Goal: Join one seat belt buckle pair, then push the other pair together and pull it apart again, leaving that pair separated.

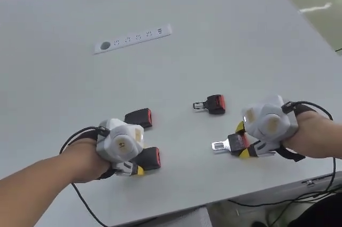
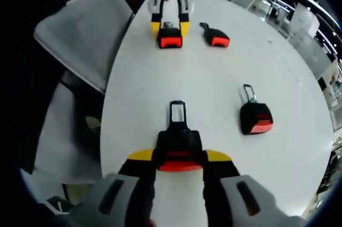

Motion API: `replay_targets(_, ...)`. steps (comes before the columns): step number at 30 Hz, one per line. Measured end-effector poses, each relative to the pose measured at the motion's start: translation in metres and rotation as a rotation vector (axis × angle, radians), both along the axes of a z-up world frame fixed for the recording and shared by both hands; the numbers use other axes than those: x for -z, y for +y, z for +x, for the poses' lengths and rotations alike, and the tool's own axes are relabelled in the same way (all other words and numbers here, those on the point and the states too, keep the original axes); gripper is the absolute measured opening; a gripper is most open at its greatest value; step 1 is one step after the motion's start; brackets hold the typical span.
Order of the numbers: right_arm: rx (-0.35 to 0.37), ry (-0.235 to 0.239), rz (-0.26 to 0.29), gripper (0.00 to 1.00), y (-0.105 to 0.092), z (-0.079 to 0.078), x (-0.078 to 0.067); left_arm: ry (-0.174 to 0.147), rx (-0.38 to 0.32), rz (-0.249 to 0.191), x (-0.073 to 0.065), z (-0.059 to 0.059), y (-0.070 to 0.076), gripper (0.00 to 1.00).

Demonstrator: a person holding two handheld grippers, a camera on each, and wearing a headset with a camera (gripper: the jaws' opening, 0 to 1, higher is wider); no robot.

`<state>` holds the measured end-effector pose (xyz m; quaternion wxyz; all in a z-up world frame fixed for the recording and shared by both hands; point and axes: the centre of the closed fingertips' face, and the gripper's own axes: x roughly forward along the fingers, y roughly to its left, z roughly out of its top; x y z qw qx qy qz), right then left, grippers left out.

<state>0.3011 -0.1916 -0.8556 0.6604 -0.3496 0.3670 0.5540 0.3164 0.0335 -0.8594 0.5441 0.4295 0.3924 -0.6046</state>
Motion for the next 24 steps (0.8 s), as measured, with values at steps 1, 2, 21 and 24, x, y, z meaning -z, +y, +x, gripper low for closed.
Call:
replay_targets(1, 0.001, 0.001, 0.002, 0.33, -0.0001, 0.0, 0.0001, -0.001, 0.002, 0.003, -0.0001, -0.0003, -0.0004, 0.34)
replay_targets(2, 0.003, 0.002, 0.004, 0.33, -0.0002, 0.0, 0.0002, -0.001, 0.005, 0.004, -0.0001, -0.0004, -0.0004, 0.34)
replay_targets(21, 0.021, 0.022, 0.023, 0.33, 0.0009, 0.0012, 0.0011, -0.002, 0.006, 0.013, -0.0001, 0.0, 0.0002, 0.34)
replay_targets(24, 0.02, 0.022, 0.024, 0.33, 0.0008, 0.0011, 0.0012, -0.002, 0.008, 0.016, -0.0002, -0.0003, 0.0003, 0.34)
